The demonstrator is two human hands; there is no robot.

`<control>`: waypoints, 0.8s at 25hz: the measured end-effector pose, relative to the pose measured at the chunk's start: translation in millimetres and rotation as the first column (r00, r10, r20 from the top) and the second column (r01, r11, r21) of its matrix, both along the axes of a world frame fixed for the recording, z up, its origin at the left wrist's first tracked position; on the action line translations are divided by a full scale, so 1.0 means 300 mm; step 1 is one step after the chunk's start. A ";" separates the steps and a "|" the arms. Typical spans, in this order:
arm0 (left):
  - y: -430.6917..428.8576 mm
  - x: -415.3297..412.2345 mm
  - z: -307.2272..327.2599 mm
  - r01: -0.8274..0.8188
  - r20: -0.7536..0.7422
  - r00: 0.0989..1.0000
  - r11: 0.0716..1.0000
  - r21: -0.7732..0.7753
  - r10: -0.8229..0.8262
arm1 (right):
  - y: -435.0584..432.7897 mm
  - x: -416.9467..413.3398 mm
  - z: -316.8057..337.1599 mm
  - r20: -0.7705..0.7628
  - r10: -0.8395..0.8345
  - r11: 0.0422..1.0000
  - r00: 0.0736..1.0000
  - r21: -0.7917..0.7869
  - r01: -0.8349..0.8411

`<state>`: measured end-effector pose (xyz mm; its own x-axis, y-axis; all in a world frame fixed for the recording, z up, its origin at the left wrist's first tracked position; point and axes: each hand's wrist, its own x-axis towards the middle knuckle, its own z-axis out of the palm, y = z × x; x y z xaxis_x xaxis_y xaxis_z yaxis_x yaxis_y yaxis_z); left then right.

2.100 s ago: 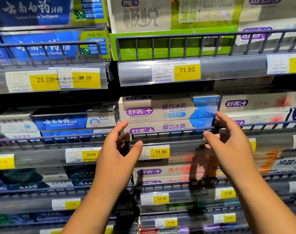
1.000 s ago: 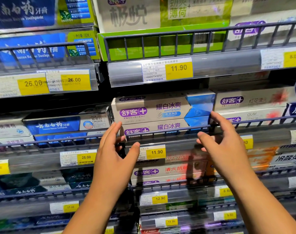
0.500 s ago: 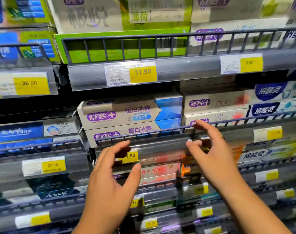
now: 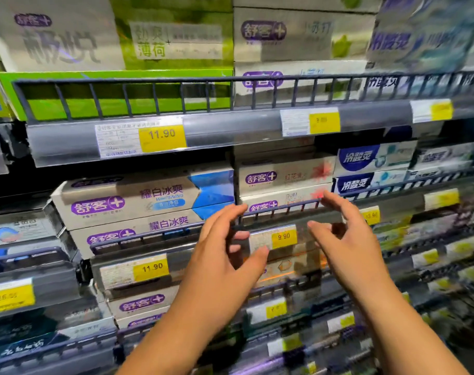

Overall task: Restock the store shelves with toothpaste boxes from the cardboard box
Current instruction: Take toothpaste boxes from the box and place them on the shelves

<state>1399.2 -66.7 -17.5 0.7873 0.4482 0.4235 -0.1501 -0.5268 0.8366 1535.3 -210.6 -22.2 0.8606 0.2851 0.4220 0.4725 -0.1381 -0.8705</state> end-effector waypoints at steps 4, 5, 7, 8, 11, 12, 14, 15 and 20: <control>-0.048 0.093 -0.017 -0.086 -0.023 0.996 0.996 -0.029 0.086 | -0.075 0.129 0.020 0.013 -0.012 0.999 1.000 -0.029 0.012; -0.060 0.117 -0.022 -0.128 -0.006 0.992 0.991 -0.035 0.128 | -0.089 0.160 0.025 0.020 0.003 0.999 1.000 -0.037 -0.002; -0.085 0.152 -0.028 -0.206 0.027 0.978 0.977 -0.058 0.207 | -0.107 0.210 0.025 0.039 0.046 0.997 0.998 -0.064 -0.043; -0.093 0.167 -0.031 -0.239 0.030 0.970 0.970 -0.048 0.241 | -0.112 0.228 0.022 0.044 0.070 0.995 0.997 -0.075 -0.067; -0.125 0.203 -0.023 -0.323 0.017 0.946 0.946 0.006 0.323 | -0.121 0.279 0.013 0.044 0.139 0.987 0.989 -0.091 -0.135; -0.136 0.212 -0.017 -0.340 0.017 0.941 0.940 0.013 0.339 | -0.120 0.294 0.010 0.040 0.156 0.984 0.987 -0.098 -0.152; -0.148 0.229 -0.008 -0.376 -0.004 0.926 0.926 0.025 0.377 | -0.118 0.315 0.006 0.018 0.190 0.977 0.982 -0.103 -0.187; -0.148 0.235 -0.007 -0.395 -0.019 0.918 0.918 0.033 0.396 | -0.117 0.322 0.003 0.003 0.203 0.975 0.979 -0.094 -0.202; -0.151 0.259 0.007 -0.403 -0.037 0.915 0.914 -0.051 0.401 | -0.115 0.339 -0.005 -0.052 0.254 0.965 0.966 -0.058 -0.257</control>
